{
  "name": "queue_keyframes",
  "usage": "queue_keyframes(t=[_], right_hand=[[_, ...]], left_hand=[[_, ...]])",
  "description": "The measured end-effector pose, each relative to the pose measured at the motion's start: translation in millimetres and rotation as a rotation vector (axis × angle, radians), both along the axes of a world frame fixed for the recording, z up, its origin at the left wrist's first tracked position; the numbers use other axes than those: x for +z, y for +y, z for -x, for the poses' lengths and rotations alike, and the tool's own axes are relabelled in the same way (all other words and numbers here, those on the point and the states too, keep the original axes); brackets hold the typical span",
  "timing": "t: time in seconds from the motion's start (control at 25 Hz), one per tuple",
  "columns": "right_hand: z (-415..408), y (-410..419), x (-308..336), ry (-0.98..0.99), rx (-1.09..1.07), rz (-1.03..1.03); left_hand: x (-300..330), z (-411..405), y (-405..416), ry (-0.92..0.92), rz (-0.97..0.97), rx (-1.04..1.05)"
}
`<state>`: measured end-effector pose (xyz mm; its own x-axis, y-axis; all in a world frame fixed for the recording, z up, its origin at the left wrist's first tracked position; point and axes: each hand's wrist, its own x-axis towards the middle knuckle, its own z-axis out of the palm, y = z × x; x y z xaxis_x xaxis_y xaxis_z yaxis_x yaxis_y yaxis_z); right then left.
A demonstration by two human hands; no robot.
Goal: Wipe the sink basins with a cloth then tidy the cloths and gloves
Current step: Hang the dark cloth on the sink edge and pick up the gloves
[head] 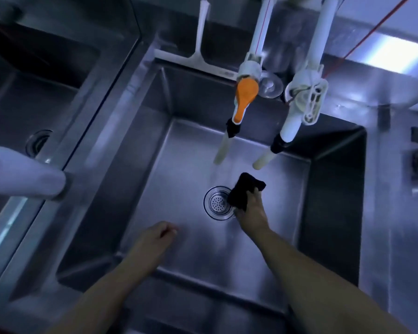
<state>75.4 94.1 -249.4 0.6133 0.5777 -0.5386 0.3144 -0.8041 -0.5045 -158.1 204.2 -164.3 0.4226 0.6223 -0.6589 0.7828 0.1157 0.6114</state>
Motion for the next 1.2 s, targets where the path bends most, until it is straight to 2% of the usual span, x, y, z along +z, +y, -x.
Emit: queue_keyframes(t=[0.16, 0.4, 0.48, 0.68, 0.8, 0.92, 1.08, 1.2], right_hand=[[3, 14, -47, -0.047, 0.046, 0.067], [4, 74, -90, -0.351, 0.061, 0.113], [3, 94, -95, -0.417, 0.187, 0.101], [28, 123, -101, -0.403, 0.648, 0.011], [52, 114, -99, -0.357, 0.829, -0.148], [71, 85, -90, -0.288, 0.901, -0.254], [83, 25, -75, -0.276, 0.858, -0.402], [78, -17, -68, -0.255, 0.756, -0.358]], left_hand=[[-11, -11, 8, -0.031, -0.022, -0.011], [-26, -11, 34, -0.069, -0.035, -0.047], [-31, -7, 40, -0.071, -0.029, -0.048], [-43, -2, 49, -0.044, -0.013, -0.037], [-45, -3, 49, -0.032, -0.003, -0.053], [-43, -5, 48, -0.03, 0.04, -0.057], [-31, -6, 46, -0.039, 0.046, -0.081], [-19, -7, 42, -0.03, 0.044, -0.109]])
